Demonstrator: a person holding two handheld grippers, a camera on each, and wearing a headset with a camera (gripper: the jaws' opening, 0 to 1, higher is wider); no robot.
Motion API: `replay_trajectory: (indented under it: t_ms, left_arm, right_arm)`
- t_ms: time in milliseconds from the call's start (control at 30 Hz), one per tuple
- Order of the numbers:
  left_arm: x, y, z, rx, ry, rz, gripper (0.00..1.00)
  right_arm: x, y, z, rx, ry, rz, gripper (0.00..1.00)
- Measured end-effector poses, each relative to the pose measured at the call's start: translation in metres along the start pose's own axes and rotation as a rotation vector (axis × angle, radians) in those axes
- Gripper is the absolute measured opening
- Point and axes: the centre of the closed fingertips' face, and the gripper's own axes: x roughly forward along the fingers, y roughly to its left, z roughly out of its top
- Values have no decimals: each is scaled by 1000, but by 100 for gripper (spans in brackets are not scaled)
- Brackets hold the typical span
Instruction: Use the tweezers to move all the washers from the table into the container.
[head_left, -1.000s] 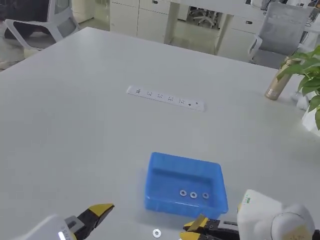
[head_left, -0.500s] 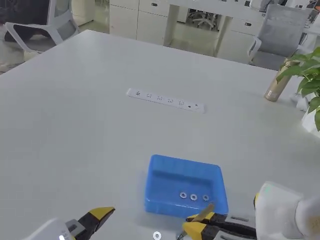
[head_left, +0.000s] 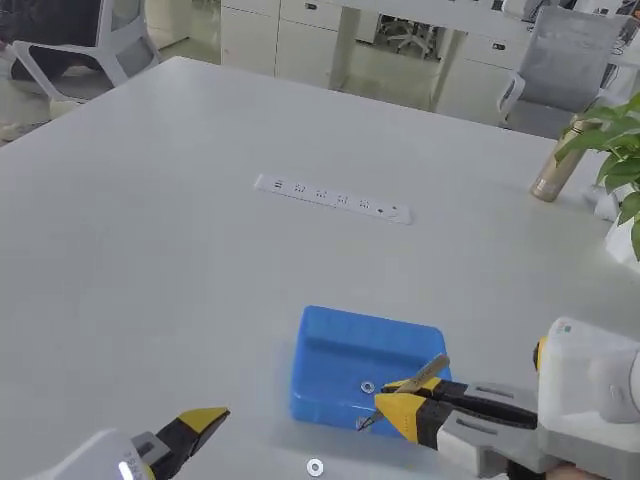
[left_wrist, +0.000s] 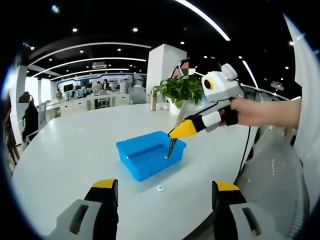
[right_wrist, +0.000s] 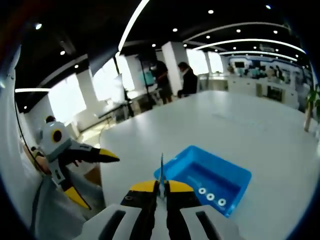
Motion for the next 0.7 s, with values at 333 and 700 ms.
replay_trajectory:
  t_ms: [333,700]
  left_arm:
    - [0,1,0,-4,-2,0,77]
    - [0,1,-1,-3,3,1,77]
  right_arm:
    - [8,-19,29,-6,-49,-17,3]
    - [32,-43,37,-9,-39,-39,3]
